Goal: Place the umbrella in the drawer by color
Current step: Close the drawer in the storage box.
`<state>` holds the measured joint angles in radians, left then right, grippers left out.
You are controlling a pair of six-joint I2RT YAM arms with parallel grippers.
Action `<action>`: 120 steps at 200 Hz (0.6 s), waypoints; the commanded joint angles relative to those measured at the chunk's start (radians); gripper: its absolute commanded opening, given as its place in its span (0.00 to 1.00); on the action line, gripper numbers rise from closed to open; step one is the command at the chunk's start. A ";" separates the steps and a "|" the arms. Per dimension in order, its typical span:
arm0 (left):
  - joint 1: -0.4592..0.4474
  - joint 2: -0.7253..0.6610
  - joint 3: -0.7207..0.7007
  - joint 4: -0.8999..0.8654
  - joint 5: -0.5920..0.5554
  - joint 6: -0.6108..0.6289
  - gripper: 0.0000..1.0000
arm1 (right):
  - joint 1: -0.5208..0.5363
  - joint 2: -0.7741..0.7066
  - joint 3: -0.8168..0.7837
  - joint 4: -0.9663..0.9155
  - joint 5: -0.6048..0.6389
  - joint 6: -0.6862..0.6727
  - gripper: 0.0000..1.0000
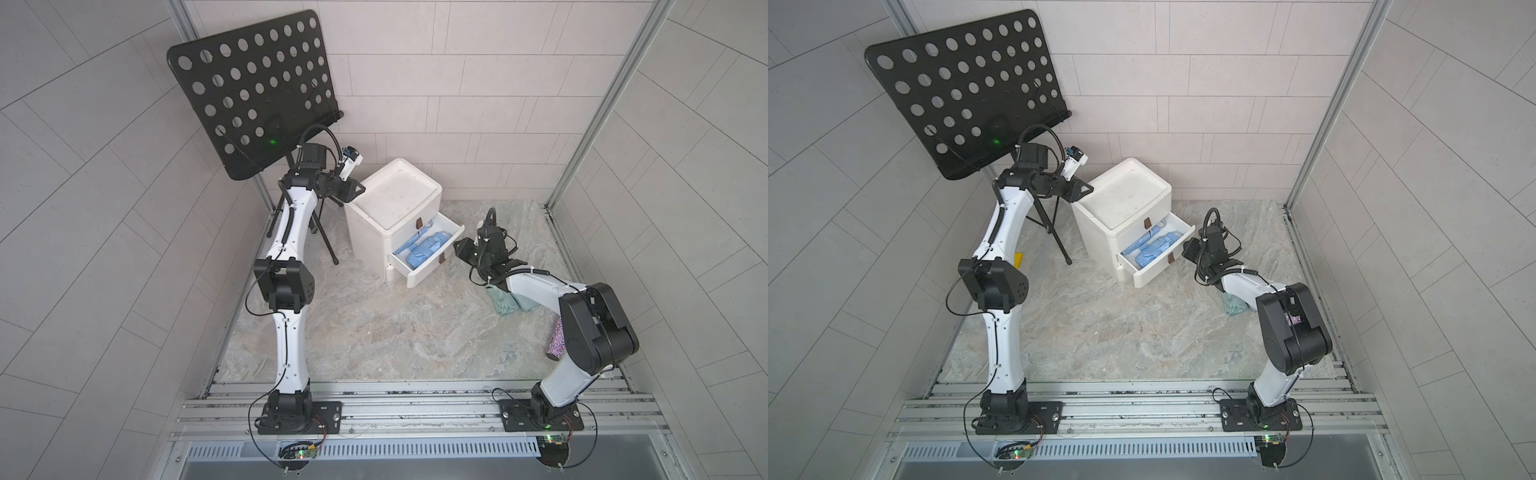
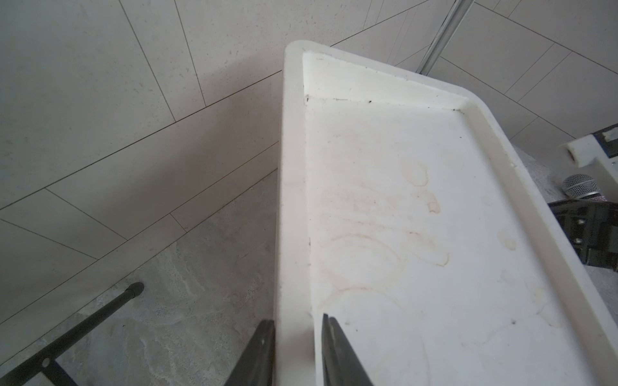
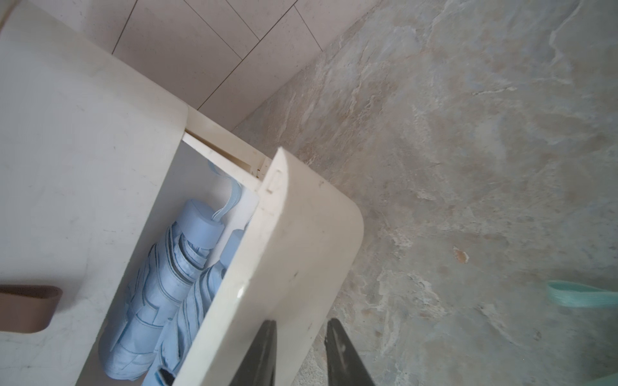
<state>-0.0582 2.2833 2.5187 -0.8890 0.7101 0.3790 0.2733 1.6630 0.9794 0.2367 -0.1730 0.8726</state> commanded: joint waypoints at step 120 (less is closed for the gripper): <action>-0.046 0.061 0.003 -0.109 0.115 0.042 0.29 | 0.086 0.106 0.098 0.082 -0.057 0.039 0.28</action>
<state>-0.0582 2.2890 2.5267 -0.8940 0.7181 0.3820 0.3088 1.7435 1.0267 0.2695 -0.1902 0.8955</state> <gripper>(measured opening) 0.293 0.280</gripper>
